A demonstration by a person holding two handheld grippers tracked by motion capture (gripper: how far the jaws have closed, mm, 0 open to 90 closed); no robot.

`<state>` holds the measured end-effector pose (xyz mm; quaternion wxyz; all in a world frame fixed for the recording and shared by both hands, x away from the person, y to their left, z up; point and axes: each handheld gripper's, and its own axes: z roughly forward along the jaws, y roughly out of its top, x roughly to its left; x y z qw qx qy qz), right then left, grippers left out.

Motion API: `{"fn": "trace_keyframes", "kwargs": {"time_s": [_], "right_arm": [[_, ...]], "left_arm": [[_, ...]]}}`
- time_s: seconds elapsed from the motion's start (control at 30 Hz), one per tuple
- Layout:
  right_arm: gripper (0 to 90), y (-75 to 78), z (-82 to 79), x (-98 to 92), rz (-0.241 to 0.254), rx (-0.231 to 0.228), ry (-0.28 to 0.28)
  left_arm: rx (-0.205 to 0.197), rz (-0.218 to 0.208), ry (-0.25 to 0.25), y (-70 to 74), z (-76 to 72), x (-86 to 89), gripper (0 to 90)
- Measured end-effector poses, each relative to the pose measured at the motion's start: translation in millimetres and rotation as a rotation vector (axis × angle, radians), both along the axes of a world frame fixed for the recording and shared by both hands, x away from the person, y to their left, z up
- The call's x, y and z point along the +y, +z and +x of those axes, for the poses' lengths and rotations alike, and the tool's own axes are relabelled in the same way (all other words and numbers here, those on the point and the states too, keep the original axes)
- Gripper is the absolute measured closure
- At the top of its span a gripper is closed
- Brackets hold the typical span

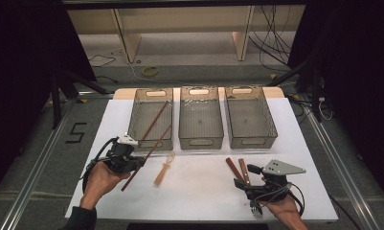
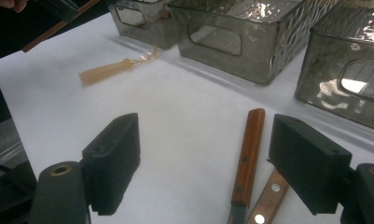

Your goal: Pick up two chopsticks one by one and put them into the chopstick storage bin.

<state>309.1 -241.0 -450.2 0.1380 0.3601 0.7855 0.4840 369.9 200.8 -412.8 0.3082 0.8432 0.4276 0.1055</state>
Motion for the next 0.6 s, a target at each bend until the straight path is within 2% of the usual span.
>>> {"fn": "trace_keyframes", "kwargs": {"time_s": [0.43,0.6], "right_arm": [[25.6,-0.1,0.1,-0.4,0.002,0.002,-0.001],[25.5,0.1,0.0,-0.5,0.002,0.000,-0.003]], "left_arm": [[-0.031,-0.046,-0.014,14.1,19.9,-11.3,83.3],[-0.039,-0.076,-0.012,18.3,29.2,-14.8,83.3]]}}
